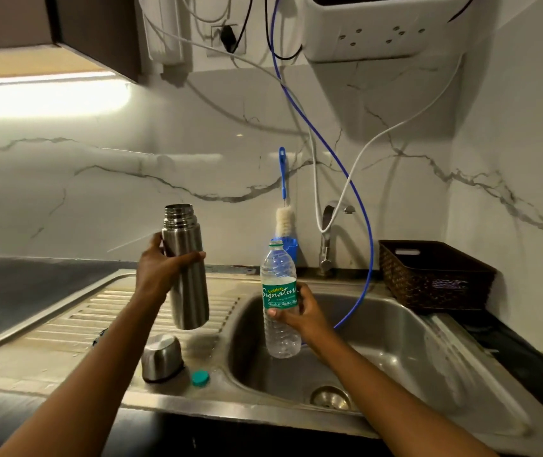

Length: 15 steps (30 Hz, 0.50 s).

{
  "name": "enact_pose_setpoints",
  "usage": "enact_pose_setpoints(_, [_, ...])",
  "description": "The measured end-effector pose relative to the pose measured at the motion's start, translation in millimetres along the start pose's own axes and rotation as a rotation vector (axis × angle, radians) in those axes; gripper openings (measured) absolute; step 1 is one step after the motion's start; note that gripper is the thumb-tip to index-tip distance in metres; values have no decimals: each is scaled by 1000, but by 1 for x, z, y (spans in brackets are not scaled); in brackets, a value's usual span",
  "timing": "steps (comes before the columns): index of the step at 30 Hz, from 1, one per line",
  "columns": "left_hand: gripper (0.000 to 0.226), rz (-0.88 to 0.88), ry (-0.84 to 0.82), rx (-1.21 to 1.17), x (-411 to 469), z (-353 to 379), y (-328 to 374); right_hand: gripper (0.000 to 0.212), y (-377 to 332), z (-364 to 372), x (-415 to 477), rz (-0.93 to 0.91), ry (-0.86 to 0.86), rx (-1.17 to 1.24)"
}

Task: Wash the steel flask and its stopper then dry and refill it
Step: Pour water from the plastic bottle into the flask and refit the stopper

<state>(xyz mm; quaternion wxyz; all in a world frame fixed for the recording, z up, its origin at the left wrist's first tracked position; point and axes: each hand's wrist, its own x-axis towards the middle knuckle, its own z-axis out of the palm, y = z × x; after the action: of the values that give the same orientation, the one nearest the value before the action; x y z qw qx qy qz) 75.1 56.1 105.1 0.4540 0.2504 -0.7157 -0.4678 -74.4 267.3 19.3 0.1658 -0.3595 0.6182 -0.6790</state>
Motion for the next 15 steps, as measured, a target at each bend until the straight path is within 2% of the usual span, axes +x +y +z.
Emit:
enact_pose_setpoints(8, [66,-32,126,85,17,-60,-26,71,11,19,3,-41,-65,-97])
enact_pose_setpoints(15, [75,-40,177,173,15,-74,-42,69,12,21,4,-31,-53,-150])
